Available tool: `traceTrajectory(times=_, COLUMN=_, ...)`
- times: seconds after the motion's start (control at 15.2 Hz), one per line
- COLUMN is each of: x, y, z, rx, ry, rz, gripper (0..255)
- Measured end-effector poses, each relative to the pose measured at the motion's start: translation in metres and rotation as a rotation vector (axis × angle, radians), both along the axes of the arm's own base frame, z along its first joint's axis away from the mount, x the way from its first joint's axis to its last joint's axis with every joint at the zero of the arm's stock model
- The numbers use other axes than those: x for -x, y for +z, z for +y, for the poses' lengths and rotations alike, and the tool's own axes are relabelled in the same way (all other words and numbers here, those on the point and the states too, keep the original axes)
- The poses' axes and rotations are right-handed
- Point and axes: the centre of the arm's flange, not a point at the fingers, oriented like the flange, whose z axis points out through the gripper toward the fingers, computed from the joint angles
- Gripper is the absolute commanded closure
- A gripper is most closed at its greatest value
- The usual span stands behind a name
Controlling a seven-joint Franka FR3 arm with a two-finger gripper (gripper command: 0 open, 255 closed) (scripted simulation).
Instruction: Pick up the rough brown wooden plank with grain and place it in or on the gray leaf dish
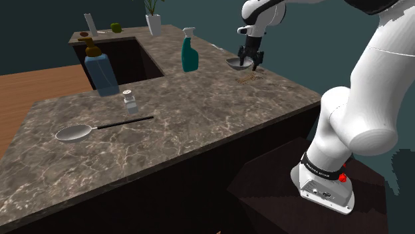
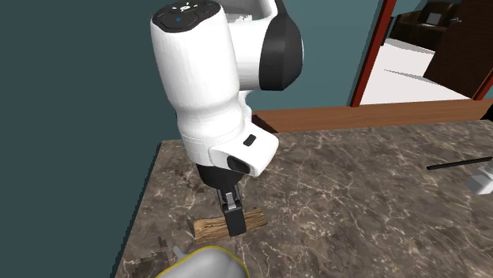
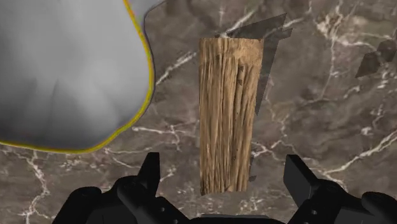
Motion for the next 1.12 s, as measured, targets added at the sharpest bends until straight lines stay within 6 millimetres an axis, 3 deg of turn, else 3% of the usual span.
traceTrajectory(times=0.59, x=0.005, y=-0.048, z=0.007, rx=-0.004, ry=0.013, rz=0.004, gripper=0)
traceTrajectory(times=0.99, x=0.006, y=-0.053, z=0.007, rx=-0.004, ry=0.013, rz=0.003, gripper=0)
traceTrajectory(times=1.06, x=0.006, y=-0.053, z=0.007, rx=-0.004, ry=0.013, rz=0.003, gripper=255)
traceTrajectory(times=1.12, x=0.006, y=-0.053, z=0.007, rx=-0.004, ry=0.013, rz=0.003, gripper=255)
